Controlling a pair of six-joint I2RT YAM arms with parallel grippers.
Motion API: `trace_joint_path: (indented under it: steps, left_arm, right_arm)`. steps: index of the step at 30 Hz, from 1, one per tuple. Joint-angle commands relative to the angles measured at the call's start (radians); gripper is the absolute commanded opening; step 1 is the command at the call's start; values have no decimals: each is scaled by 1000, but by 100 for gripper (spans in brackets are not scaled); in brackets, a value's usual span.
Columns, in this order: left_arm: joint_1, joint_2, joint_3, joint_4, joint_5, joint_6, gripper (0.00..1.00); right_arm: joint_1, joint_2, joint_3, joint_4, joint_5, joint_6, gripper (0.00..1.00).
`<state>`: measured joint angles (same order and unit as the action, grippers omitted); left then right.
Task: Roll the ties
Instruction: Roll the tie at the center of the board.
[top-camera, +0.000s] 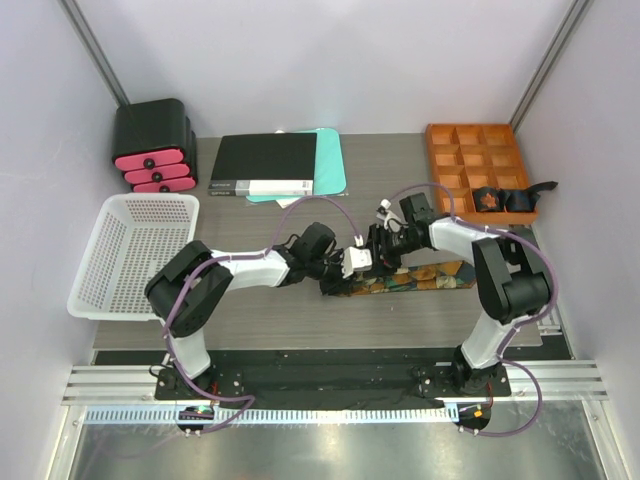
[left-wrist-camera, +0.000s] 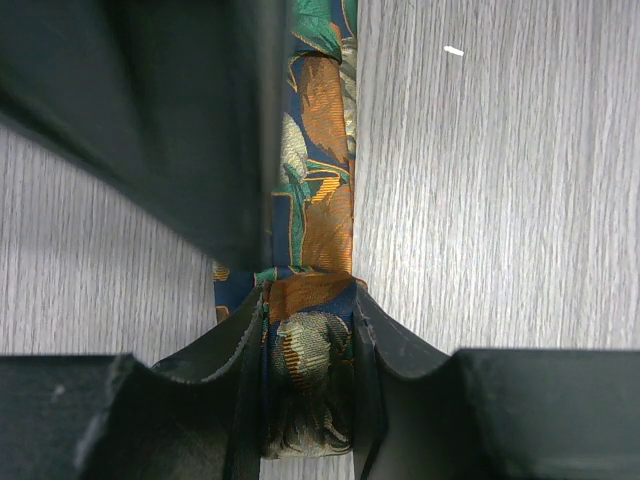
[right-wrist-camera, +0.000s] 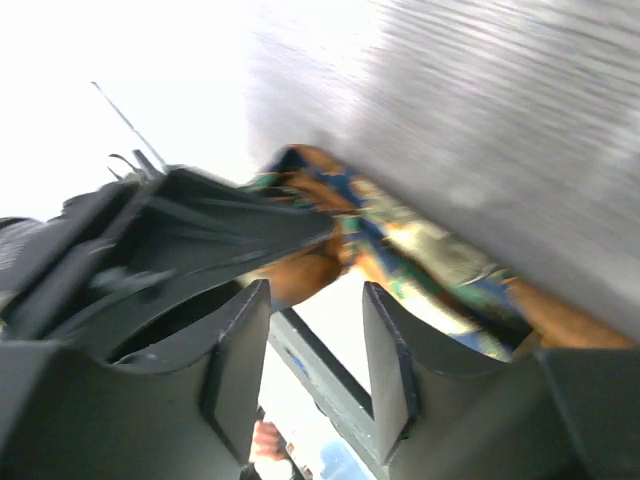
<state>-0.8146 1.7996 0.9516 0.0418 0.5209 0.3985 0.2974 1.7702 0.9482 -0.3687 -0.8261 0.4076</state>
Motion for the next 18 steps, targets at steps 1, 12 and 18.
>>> trace_joint_path:
  steps: [1,12,18]
  left_arm:
    - [-14,63,-36,-114,-90,31,20]
    - [-15,73,-11,-128,-93,39,25]
    - [-15,72,-14,-129,-91,43,27]
  right_arm:
    - [14,-97,-19,37,-56,55,51]
    - [95,-17,-49,123,-27,76,47]
    - [112,-9,-52,134,-1,70,19]
